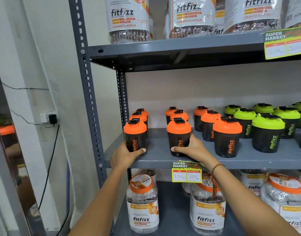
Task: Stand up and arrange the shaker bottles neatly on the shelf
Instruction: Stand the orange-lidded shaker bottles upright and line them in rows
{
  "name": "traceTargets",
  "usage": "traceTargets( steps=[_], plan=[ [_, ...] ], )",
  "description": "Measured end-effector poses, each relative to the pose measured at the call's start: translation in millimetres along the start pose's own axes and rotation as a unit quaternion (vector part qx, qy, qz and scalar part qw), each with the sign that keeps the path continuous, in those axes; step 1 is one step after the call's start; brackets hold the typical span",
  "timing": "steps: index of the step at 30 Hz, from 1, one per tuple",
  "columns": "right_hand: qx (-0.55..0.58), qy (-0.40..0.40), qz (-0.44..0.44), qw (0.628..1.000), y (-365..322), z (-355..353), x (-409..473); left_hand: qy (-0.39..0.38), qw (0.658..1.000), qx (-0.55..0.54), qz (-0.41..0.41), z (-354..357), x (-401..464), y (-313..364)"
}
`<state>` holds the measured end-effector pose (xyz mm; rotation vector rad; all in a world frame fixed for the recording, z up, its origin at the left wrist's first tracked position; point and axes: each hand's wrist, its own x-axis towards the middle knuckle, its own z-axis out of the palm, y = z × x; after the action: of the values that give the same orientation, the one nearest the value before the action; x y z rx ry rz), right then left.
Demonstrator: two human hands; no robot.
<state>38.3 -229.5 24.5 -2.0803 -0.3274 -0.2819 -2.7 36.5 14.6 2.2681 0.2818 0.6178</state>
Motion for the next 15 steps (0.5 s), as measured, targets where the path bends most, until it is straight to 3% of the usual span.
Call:
traceTargets(
  steps=[3, 8, 11, 15],
  plan=[
    [0.014, -0.004, -0.007, 1.0, -0.7, -2.2, -2.1, -0.046, 0.999, -0.023, -0.006, -5.6, -0.1, 1.2],
    [0.098, -0.013, -0.015, 0.995, -2.9, -6.0, -2.5, -0.2, 0.969, -0.138, -0.053, -32.4, 12.5, -5.3],
    [0.175, -0.008, -0.004, 0.985, -3.9, -6.2, -4.6, -0.137, 0.987, -0.064, -0.05, -41.7, 20.2, -13.3],
    [0.26, 0.055, 0.002, 0.964, -12.7, -4.4, -2.9, -0.097, 0.989, 0.106, 0.045, -34.0, 14.3, -18.9]
  ],
)
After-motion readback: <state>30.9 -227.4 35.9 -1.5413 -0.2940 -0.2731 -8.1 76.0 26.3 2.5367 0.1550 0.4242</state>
